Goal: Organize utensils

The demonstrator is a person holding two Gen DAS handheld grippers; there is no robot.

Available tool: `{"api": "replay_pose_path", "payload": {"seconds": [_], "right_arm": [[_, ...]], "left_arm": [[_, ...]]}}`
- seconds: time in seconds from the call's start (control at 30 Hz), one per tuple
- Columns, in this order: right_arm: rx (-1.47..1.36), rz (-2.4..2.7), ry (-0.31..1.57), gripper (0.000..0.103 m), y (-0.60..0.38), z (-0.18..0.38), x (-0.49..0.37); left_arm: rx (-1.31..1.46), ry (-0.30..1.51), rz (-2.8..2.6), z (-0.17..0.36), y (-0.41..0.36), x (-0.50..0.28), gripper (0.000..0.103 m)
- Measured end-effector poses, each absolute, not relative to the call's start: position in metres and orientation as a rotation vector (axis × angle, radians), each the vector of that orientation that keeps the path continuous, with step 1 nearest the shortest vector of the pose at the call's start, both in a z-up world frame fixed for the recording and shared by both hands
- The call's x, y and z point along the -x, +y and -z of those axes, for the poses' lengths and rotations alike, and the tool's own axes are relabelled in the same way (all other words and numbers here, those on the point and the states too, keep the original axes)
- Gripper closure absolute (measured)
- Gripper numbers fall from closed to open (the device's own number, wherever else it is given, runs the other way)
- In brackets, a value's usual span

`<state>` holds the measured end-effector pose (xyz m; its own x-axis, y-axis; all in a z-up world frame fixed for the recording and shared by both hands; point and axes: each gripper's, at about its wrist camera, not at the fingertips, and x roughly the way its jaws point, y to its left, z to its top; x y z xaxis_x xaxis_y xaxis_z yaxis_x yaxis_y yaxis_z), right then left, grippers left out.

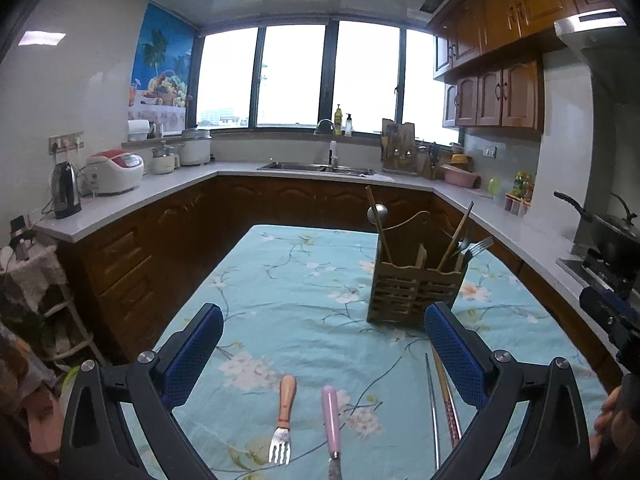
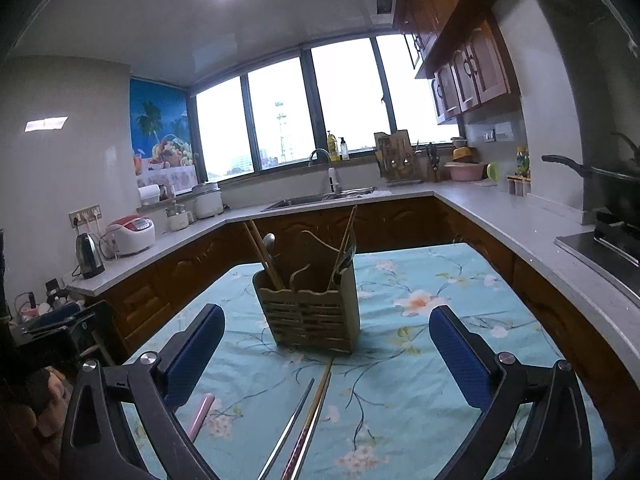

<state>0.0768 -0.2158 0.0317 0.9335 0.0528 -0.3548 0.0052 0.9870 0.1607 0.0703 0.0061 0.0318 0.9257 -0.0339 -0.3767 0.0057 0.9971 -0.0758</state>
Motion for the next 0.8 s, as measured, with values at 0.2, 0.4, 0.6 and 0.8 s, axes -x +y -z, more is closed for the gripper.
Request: {"api": "replay_pose_path", "payload": {"seconds": [0.2, 0.4, 0.6, 0.8], "right_arm": [[-0.154, 0.009, 0.325, 0.000, -0.216, -0.026, -0.058], [-0.147, 0.022, 0.340, 0.000, -0.215, -0.015, -0.054], [-0.145, 0.016, 0.393, 0.000, -0.210, 0.005, -0.056], [-0.149, 0.011, 0.411, 0.000, -0.206, 0.014, -0.054]], "left_arm": [[0.042, 0.356, -0.002, -0.021, 0.002, -0.058, 0.001], [0.019, 0.354, -0.014, -0.008, -0.001, -0.056, 0.001], [-0.006, 0.377, -0.028, 0.005, -0.005, -0.056, 0.001], [-0.012, 0.389, -0.032, 0.004, -0.004, -0.057, 0.001]]}}
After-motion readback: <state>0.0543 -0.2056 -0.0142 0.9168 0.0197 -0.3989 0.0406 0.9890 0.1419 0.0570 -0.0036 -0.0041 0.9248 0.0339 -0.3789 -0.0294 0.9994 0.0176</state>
